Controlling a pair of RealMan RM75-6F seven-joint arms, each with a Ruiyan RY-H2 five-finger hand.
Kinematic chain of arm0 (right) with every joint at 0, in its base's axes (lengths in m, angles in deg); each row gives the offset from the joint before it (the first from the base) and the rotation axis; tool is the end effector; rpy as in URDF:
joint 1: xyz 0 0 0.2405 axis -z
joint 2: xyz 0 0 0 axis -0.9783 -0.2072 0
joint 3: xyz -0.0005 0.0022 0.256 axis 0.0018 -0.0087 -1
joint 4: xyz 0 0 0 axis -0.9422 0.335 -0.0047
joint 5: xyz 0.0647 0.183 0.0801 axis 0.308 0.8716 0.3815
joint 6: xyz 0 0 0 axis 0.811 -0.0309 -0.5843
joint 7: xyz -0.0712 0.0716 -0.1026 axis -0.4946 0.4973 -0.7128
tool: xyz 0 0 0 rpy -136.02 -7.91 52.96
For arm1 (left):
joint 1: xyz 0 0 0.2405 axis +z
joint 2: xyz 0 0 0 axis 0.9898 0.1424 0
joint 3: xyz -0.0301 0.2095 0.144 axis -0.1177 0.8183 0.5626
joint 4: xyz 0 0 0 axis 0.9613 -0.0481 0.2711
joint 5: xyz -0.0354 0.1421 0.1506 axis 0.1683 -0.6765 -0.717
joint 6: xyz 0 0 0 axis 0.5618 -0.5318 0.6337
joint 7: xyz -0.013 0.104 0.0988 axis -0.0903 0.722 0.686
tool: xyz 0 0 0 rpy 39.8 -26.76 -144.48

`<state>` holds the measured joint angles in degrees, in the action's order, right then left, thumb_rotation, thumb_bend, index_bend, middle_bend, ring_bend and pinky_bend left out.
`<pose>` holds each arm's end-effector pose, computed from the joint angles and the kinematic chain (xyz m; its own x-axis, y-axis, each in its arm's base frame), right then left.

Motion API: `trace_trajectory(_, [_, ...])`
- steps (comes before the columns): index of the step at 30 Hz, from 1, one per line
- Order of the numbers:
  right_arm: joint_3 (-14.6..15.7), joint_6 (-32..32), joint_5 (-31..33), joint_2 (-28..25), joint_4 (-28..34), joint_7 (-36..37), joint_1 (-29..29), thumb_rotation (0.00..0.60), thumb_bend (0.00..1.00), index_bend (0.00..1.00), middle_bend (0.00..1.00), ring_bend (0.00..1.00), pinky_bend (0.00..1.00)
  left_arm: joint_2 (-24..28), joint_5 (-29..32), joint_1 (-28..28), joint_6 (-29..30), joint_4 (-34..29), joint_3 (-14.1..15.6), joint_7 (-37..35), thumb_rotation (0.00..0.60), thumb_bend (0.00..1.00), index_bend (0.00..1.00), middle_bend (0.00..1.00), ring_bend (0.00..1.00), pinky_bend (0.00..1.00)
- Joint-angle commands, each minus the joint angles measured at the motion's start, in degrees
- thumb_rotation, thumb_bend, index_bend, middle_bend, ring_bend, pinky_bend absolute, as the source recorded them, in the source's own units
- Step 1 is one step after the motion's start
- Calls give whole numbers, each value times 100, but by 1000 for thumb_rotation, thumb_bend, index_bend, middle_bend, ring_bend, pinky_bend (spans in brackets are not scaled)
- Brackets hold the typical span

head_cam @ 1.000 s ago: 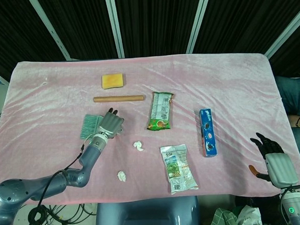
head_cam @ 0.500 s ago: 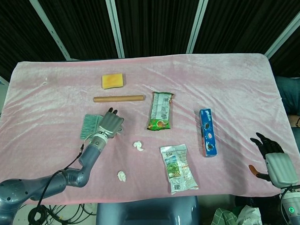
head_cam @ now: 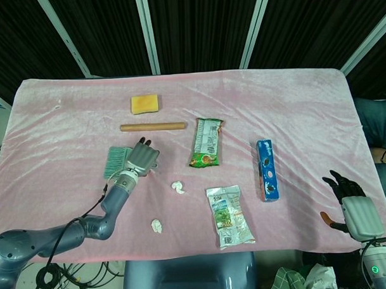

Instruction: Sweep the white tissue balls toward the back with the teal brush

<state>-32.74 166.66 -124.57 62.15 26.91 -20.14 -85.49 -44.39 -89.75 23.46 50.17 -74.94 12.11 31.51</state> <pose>-0.3111 -0.1868 0.1433 0.3586 -0.1520 0.9211 -0.9331 -0.0296 0.3584 -0.1279 0.4056 -0.0718 0.7910 0.2004 0.5781 0.5993 -0.4442 -0.6660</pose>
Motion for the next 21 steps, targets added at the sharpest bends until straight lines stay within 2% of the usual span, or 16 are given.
trace_trajectory(1, [-1, -3, 4, 0, 3, -2, -1, 600, 196, 175, 47, 109, 146, 36, -50, 19, 16, -1, -5, -47, 600, 321, 507, 542, 179, 172])
trace_trajectory(21, [1, -4, 9, 0, 13, -32, 2, 600, 196, 175, 47, 108, 146, 510, -231, 197, 125, -497, 7, -309, 600, 322, 509, 543, 179, 171])
